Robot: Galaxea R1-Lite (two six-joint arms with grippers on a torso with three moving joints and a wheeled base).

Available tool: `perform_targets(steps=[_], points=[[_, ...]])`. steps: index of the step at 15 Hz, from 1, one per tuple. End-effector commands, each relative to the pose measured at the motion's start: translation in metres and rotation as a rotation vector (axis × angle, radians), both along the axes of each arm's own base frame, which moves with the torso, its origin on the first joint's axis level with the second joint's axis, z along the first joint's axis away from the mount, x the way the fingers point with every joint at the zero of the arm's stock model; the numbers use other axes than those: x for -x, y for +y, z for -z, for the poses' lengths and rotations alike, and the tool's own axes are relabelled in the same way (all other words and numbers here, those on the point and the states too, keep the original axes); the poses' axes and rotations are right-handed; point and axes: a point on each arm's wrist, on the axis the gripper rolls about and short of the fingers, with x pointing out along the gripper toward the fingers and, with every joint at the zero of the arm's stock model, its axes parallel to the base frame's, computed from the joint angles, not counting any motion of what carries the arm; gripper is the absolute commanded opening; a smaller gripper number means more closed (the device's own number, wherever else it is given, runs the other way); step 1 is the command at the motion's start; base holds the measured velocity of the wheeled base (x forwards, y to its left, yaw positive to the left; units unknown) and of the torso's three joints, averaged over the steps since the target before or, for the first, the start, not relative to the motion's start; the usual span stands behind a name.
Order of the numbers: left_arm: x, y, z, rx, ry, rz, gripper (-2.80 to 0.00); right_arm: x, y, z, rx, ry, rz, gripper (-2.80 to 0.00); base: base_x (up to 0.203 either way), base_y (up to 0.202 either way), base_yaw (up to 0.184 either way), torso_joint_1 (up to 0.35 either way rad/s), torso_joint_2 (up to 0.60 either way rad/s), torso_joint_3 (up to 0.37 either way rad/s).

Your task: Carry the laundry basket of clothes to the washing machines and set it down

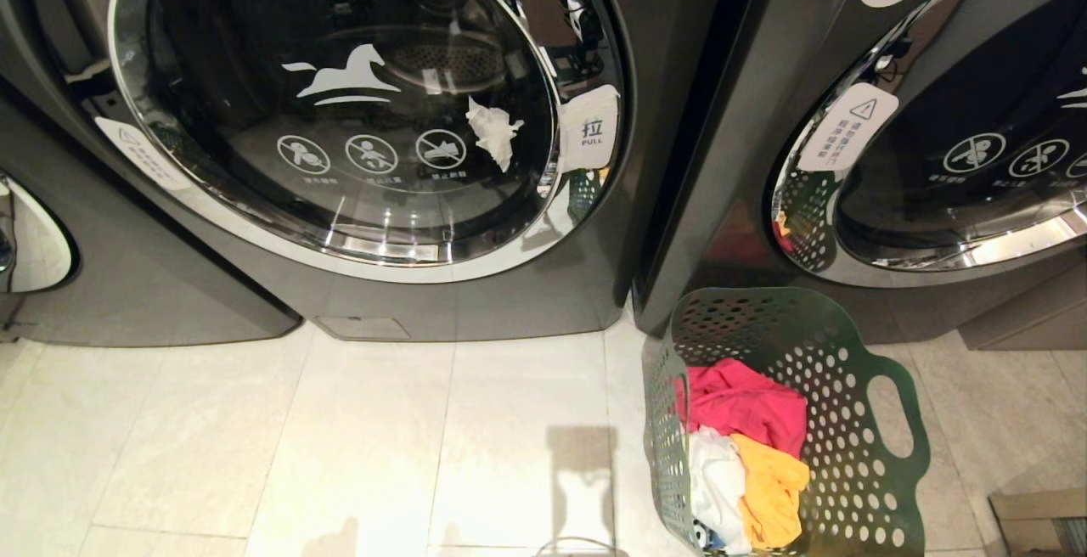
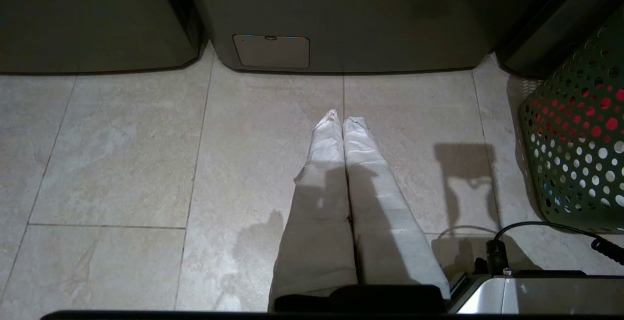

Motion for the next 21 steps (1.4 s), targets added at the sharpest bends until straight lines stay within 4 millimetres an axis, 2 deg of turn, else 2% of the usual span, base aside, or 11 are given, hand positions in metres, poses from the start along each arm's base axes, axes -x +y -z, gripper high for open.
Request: perform_targets(steps=[1,21], points=[[-0.0001,0.0000,0.0000,0.000,0.001,0.000,-2.80,-0.0001,0.0000,-0.0001,0.001,0.001,0.000,-2.80,0.000,0.000,0.000,0.000,0.00,0.000],[-0.0001,0.0000,0.0000,0.000,0.001,0.000,-2.80,-0.0001,0.0000,-0.0001,0.001,0.001,0.000,-2.80,0.000,0.000,0.000,0.000,0.00,0.000]])
